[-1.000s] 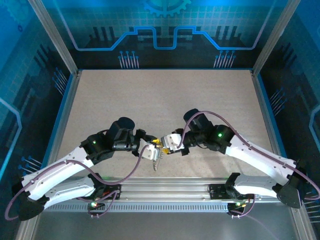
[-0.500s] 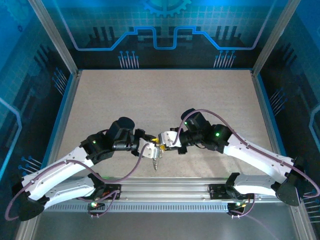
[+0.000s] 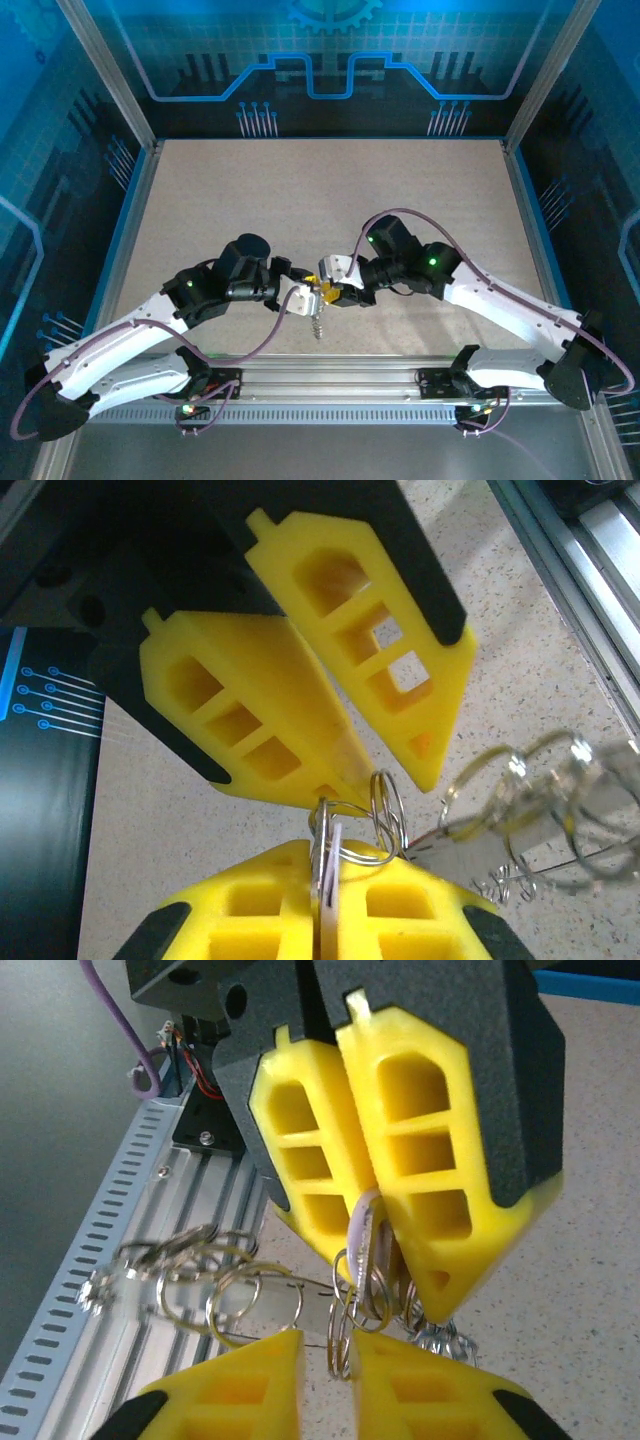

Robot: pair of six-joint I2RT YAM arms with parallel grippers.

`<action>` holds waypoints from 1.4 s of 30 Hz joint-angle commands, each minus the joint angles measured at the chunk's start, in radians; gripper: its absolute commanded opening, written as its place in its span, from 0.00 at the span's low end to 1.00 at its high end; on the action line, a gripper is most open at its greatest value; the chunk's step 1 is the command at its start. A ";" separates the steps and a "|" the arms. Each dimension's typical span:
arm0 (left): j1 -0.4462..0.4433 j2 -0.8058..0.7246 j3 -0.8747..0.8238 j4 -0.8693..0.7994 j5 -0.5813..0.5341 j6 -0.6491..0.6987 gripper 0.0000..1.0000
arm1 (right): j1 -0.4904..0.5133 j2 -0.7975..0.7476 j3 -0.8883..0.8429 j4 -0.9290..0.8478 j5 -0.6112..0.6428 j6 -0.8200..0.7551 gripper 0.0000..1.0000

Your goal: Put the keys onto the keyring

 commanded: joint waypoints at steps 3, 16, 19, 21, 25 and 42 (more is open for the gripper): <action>-0.003 -0.006 0.011 0.127 0.036 -0.018 0.00 | -0.019 0.020 0.009 -0.081 -0.047 0.039 0.13; -0.002 0.000 0.004 0.138 0.038 -0.030 0.00 | 0.007 0.033 -0.024 0.040 -0.045 0.062 0.18; -0.002 -0.001 -0.003 0.151 0.044 -0.034 0.00 | 0.021 0.017 -0.054 0.101 -0.041 0.061 0.18; -0.003 -0.001 -0.007 0.159 0.047 -0.034 0.00 | 0.022 -0.005 -0.087 0.148 -0.073 0.036 0.14; -0.003 -0.001 -0.008 0.164 0.048 -0.034 0.00 | 0.020 -0.038 -0.130 0.226 -0.110 0.016 0.07; -0.004 -0.008 -0.013 0.169 0.034 -0.043 0.00 | 0.025 -0.109 -0.240 0.357 -0.016 0.073 0.00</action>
